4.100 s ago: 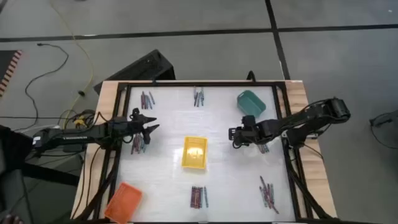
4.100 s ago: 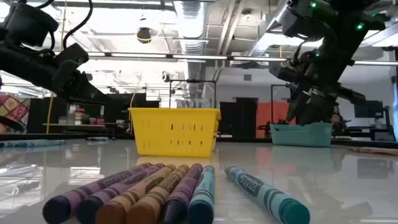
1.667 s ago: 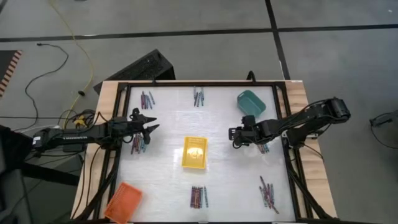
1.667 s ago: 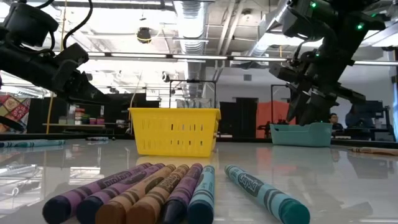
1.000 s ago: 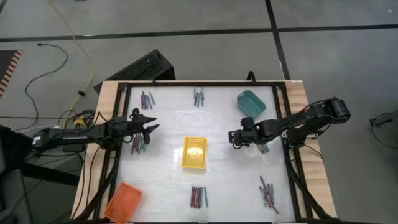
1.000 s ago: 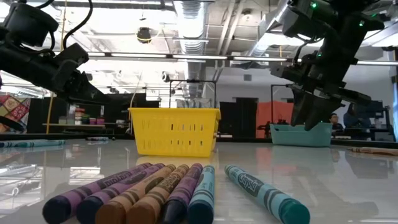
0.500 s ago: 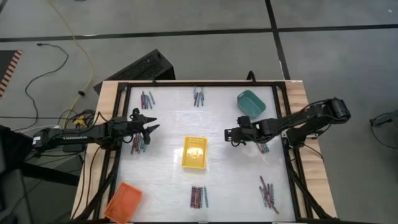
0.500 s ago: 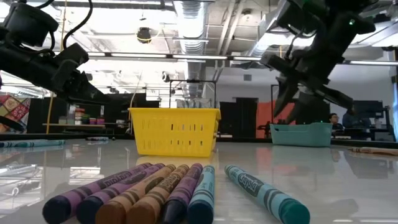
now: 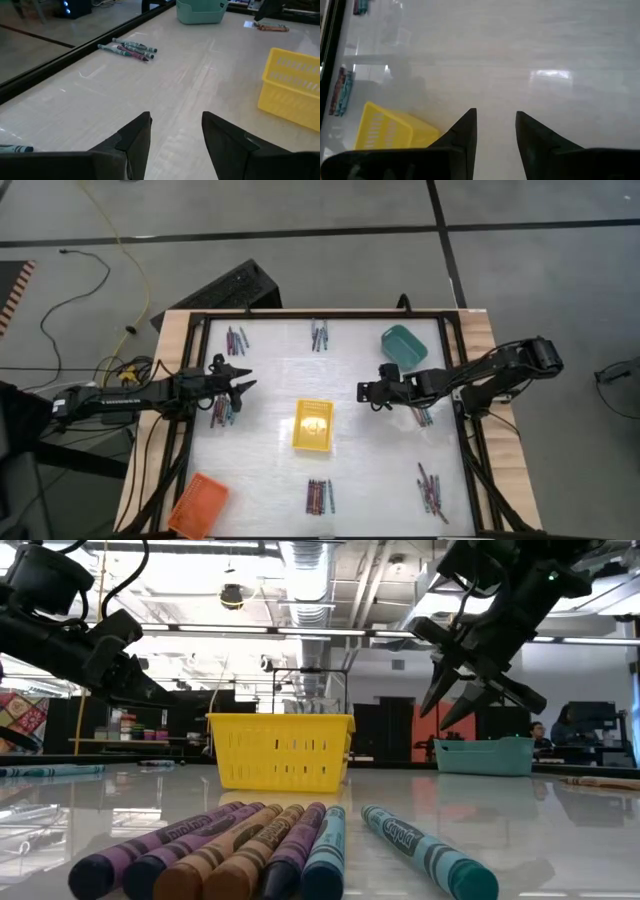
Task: Sort crayons
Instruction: Put the brown crayon into the green bin
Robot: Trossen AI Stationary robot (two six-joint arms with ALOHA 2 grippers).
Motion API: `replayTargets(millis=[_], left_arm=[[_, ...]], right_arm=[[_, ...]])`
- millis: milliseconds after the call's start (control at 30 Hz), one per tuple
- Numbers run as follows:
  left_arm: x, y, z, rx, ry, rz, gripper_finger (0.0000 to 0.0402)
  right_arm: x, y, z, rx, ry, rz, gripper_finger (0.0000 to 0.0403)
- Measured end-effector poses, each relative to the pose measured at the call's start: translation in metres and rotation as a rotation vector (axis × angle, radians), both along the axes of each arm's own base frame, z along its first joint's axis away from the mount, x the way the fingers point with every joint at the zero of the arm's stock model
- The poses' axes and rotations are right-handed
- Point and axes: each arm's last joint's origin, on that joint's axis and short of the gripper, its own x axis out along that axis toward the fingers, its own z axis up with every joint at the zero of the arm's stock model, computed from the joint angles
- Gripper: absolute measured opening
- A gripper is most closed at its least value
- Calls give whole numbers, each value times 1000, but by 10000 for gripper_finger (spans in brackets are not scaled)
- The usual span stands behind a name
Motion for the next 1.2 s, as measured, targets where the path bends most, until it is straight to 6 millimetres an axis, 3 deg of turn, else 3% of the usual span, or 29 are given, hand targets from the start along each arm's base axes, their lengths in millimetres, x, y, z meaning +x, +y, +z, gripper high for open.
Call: replayTargets(millis=[400, 1200], left_arm=[[0, 0, 0, 9, 4, -3, 167], [0, 0, 0, 7, 3, -2, 167]], right_arm=[[0, -11, 0, -31, 23, -12, 129], [0, -11, 0, -52, 37, 15, 129]])
